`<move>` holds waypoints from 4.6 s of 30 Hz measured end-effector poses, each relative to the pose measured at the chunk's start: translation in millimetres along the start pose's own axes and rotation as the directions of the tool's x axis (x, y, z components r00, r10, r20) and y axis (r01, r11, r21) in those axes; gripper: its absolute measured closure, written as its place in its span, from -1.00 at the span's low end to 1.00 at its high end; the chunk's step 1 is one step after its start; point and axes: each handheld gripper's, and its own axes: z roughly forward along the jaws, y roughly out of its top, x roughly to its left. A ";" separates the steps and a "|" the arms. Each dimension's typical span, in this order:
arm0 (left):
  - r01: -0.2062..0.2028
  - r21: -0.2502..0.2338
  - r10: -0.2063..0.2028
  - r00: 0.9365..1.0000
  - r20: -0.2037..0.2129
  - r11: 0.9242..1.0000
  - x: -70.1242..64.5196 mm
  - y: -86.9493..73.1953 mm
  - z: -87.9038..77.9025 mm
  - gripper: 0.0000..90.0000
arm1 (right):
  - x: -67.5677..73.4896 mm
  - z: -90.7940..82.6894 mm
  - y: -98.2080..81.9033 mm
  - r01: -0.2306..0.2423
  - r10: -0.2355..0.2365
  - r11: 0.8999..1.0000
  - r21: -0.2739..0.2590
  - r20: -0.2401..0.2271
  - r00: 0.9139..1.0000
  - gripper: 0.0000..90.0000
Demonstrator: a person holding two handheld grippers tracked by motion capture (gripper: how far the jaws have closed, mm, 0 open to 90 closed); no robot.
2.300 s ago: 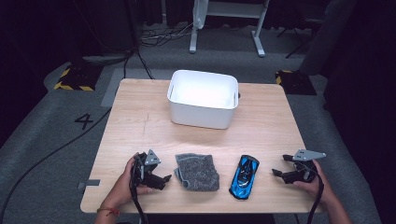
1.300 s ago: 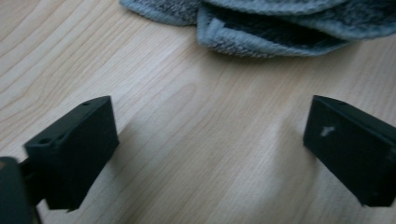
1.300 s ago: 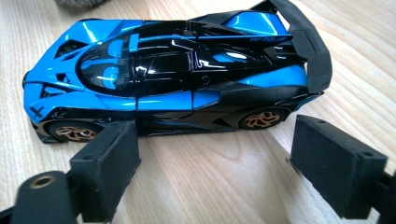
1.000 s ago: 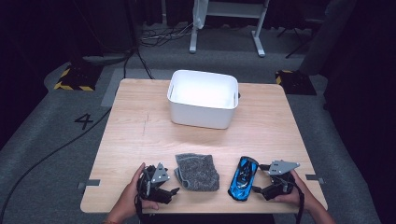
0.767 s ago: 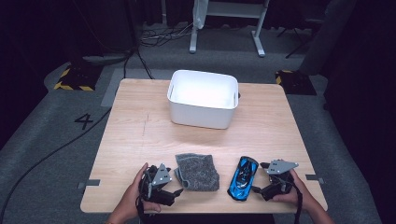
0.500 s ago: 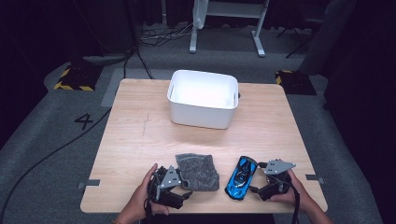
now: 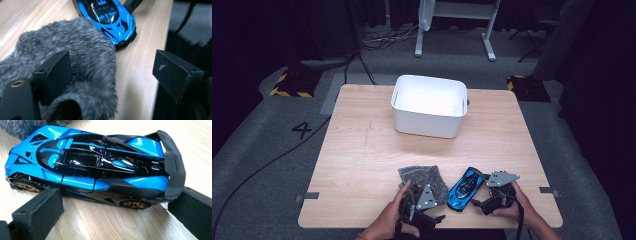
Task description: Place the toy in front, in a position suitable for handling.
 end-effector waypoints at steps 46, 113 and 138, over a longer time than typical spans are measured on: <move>0.125 0.051 -0.116 0.981 -0.158 0.991 21.0 9.6 45.0 -0.97 | -11.2 -8.6 -7.0 0.005 -0.007 0.999 -0.034 -0.056 0.998 -0.53; 0.253 0.155 -0.208 0.944 -0.258 0.955 75.0 -1.4 22.6 -0.84 | -23.6 14.1 33.0 0.138 -0.139 0.990 -0.018 -0.140 0.980 -0.61; 0.207 0.035 -0.191 0.944 -0.270 0.978 55.7 -30.0 -47.3 -0.65 | -18.5 39.7 38.1 0.108 -0.114 0.993 -0.043 -0.183 0.976 -0.54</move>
